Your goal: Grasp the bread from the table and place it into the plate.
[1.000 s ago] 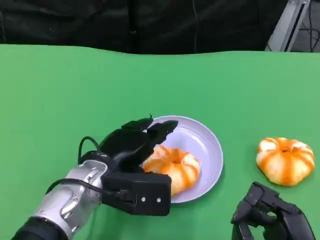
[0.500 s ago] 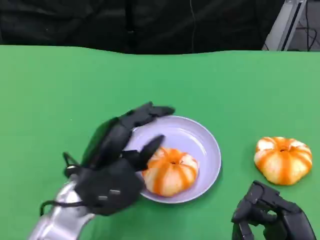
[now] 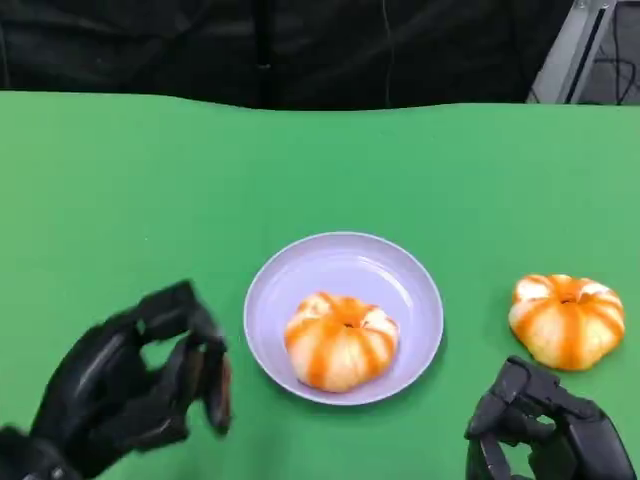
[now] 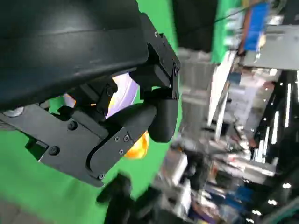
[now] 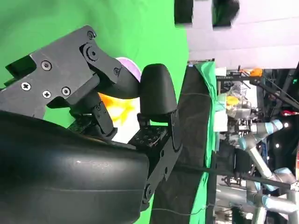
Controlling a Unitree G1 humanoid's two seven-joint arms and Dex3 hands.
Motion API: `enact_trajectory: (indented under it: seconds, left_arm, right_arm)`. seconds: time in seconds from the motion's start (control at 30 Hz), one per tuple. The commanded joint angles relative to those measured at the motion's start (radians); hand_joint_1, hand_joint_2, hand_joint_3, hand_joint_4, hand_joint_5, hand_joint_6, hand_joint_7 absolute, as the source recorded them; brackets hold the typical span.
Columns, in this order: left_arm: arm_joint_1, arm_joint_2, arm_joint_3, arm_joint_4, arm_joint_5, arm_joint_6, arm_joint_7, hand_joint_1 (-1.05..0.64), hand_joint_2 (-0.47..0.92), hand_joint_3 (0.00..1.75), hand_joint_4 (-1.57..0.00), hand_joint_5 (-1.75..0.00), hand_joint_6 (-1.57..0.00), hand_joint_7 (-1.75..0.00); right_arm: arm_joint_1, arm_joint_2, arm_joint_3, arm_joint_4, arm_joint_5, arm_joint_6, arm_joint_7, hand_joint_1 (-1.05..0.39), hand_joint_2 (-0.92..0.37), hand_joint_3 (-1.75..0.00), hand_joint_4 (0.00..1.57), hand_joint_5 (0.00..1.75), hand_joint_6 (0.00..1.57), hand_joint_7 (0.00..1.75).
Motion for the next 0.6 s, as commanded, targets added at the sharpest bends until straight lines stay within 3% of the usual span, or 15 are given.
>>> enact_trajectory:
  seconds: [0.03,0.23,0.6]
  left_arm:
    - [0.081,0.052,0.072,0.038,-0.064,0.056,-0.137,-0.15,0.61,1.16,-0.90,-1.75,-0.77,-1.74]
    - [0.076,0.055,0.107,0.197,-0.037,0.033,-0.294,-0.17,0.66,1.00,-0.85,-1.75,-0.73,-1.75]
    - [0.036,-0.025,0.134,0.238,0.029,-0.003,-0.256,-0.17,0.66,1.08,-0.88,-1.75,-0.73,-1.75]
  right_arm:
    - [0.001,-0.018,-0.016,0.001,0.010,0.001,0.003,-0.16,-0.58,-1.16,0.81,1.75,0.74,1.57]
    - [-0.014,-0.034,-0.035,0.022,0.022,-0.002,0.024,-0.15,-0.59,-1.17,0.81,1.75,0.73,1.57]
    - [-0.009,-0.036,-0.033,0.024,0.026,0.002,0.030,-0.15,-0.57,-1.18,0.82,1.75,0.73,1.59]
